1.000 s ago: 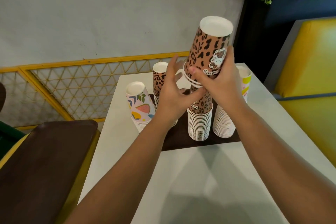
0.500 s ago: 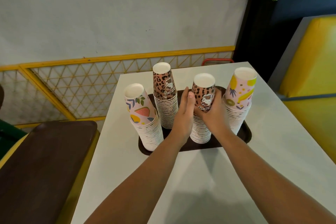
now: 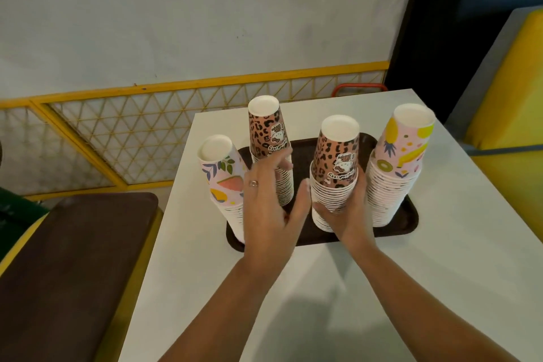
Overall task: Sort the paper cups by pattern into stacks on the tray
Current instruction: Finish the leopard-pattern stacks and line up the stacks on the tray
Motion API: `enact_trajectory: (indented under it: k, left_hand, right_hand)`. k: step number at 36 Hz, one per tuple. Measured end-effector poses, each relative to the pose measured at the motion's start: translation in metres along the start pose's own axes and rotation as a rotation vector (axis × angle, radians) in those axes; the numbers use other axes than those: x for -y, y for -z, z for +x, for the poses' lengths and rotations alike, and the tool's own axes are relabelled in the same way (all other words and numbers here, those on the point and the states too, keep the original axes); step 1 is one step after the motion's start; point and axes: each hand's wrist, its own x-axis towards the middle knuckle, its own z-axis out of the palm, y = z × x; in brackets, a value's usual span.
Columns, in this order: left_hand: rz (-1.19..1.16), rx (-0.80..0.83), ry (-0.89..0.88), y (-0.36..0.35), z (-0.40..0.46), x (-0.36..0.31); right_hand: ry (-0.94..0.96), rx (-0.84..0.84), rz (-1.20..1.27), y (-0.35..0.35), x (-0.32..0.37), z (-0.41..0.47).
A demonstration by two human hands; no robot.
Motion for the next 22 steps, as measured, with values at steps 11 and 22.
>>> enact_trajectory:
  k: [11,22]
  left_hand:
    - [0.023,-0.264,0.309,0.048,0.015,0.047]
    - [-0.193,0.051,0.635,0.031,0.003,0.104]
  right_hand:
    - [-0.04,0.018,-0.003,-0.024,-0.007,0.015]
    - [-0.042,0.057,0.057,-0.045,0.002,0.046]
